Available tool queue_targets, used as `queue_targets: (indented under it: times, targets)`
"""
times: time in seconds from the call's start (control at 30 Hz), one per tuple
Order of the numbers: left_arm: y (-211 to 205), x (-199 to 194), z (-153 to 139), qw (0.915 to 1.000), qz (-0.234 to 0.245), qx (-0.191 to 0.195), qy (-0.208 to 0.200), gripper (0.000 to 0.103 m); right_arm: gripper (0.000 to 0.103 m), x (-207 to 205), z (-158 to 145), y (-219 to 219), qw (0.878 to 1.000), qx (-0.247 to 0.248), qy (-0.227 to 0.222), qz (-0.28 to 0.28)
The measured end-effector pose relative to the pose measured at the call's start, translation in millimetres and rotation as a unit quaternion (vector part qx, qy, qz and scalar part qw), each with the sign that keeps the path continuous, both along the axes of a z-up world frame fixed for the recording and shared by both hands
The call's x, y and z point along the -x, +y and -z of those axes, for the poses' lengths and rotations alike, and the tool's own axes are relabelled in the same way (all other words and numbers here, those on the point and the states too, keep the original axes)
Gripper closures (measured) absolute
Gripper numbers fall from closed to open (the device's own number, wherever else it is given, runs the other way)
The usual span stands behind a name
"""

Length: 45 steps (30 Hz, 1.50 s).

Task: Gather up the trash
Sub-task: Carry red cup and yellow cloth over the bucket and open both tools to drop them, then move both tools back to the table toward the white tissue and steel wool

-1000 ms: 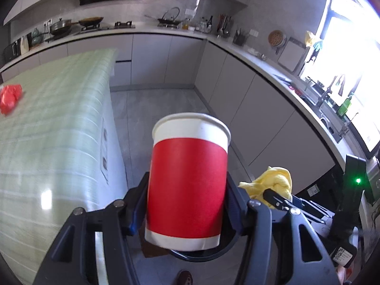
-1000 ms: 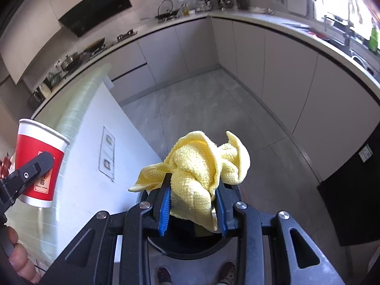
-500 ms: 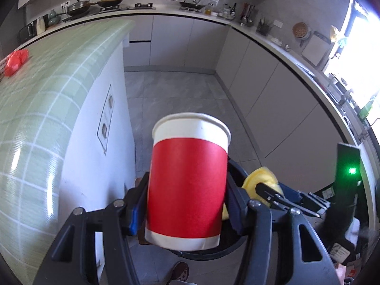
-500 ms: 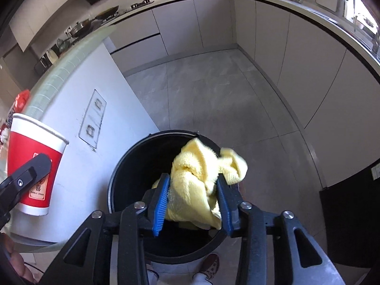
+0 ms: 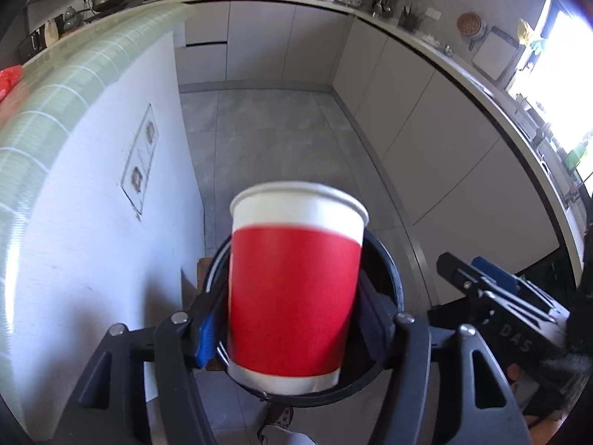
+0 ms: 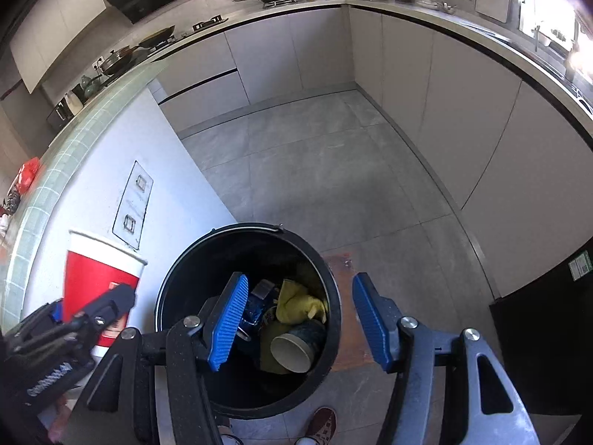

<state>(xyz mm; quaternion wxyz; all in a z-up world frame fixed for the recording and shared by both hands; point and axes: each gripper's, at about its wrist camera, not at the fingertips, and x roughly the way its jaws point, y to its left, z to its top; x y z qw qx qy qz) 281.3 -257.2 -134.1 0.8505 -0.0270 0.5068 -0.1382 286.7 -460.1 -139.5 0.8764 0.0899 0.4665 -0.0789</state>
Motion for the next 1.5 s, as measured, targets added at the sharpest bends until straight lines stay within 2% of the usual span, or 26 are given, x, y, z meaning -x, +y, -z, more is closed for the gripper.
queue_targets:
  times: [0.03, 0.1, 0.3, 0.47, 0.83, 1.03, 1.13, 1.23, 1.5]
  targets:
    - [-2.4, -1.1, 1.5, 1.0, -0.002, -0.007, 0.005, 0.029, 0.042, 0.6, -0.7, -1.0, 1.0, 0.002, 0.0, 0.002]
    - [-4.5, -1.9, 2.3, 0.9999, -0.004, -0.009, 0.013, 0.021, 0.042, 2.2, -1.5, -3.7, 1.0, 0.002, -0.002, 0.007]
    - [-2.4, 2.2, -15.8, 0.9999, -0.01, -0.01, -0.009, 0.021, 0.042, 5.3, -9.8, -9.7, 1.0, 0.004, -0.012, 0.018]
    - [9.1, 6.5, -47.0, 0.9991, -0.018, -0.005, -0.038, 0.021, 0.042, 6.5, -25.2, -4.5, 0.999, 0.002, -0.026, 0.018]
    - [60.6, 17.5, -110.6, 0.9969, -0.021, 0.005, -0.076, 0.021, 0.041, 8.6, -90.4, 52.9, 0.997, 0.011, -0.074, -0.001]
    - [117.3, 20.5, -142.1, 0.9937, -0.031, 0.013, -0.106, 0.021, 0.037, 9.3, -129.5, 111.4, 0.994, 0.017, -0.107, -0.003]
    - [155.0, 17.1, -150.4, 0.9924, -0.042, 0.021, -0.113, 0.021, 0.031, 5.8, -145.7, 150.4, 0.992, 0.022, -0.122, -0.011]
    - [201.4, 11.3, -156.7, 0.9908, -0.056, 0.016, -0.122, 0.021, 0.03, -0.2, -157.5, 195.1, 0.99, 0.024, -0.134, -0.022]
    - [319.0, -0.8, -155.9, 0.9855, -0.109, -0.002, -0.13, 0.021, 0.029, -25.7, -157.2, 326.4, 0.988, 0.009, -0.143, -0.066]
